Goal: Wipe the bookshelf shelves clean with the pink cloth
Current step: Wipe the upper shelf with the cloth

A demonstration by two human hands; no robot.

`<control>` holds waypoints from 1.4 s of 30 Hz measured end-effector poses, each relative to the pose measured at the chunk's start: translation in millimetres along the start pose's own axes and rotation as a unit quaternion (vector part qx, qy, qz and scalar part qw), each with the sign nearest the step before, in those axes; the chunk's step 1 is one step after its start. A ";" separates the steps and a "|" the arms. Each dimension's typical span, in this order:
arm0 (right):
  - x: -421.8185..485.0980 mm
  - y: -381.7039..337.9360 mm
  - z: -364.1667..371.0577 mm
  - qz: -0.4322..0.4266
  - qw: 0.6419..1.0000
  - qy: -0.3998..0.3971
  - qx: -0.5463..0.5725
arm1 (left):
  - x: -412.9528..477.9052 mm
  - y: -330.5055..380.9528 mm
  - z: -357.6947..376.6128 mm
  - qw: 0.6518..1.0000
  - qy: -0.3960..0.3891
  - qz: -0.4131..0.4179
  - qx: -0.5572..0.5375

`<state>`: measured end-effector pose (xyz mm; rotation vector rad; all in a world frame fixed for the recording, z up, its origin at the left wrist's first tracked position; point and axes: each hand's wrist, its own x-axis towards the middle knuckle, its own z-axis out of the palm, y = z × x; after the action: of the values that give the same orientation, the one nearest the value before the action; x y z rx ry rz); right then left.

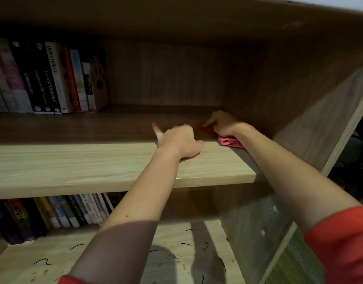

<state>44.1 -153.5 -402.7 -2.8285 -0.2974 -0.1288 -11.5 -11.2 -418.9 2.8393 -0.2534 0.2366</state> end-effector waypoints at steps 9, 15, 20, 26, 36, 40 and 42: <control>-19.0 -3.2 4.2 -0.009 0.999 0.001 0.036 | -15.6 -5.4 -6.9 0.998 0.042 0.003 -0.042; -19.0 -35.7 16.9 0.016 1.000 0.022 -0.008 | -54.8 -52.9 -12.9 0.986 0.169 -0.006 -0.016; -79.9 -76.6 26.8 -0.119 0.992 0.038 0.029 | -59.9 -62.0 -13.4 0.983 0.173 -0.012 -0.068; -126.5 -95.3 36.6 -0.159 0.983 0.084 0.019 | -56.9 -68.1 -16.9 0.958 0.175 -0.066 -0.219; -125.0 -95.3 40.2 -0.082 0.985 0.151 0.033 | -60.9 -69.7 -15.6 0.937 0.171 -0.065 -0.299; -133.8 -105.8 35.6 -0.146 0.983 0.080 0.080 | -59.7 -70.9 -16.3 0.920 0.175 -0.071 -0.344; -135.8 -99.8 24.4 -0.117 0.974 0.075 0.179 | -59.8 -71.1 -16.2 0.917 0.162 -0.067 -0.358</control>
<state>-108.5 -78.6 -414.2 -2.4039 -0.5590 -0.3036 -57.9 69.6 -433.2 2.0416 -0.0520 0.4675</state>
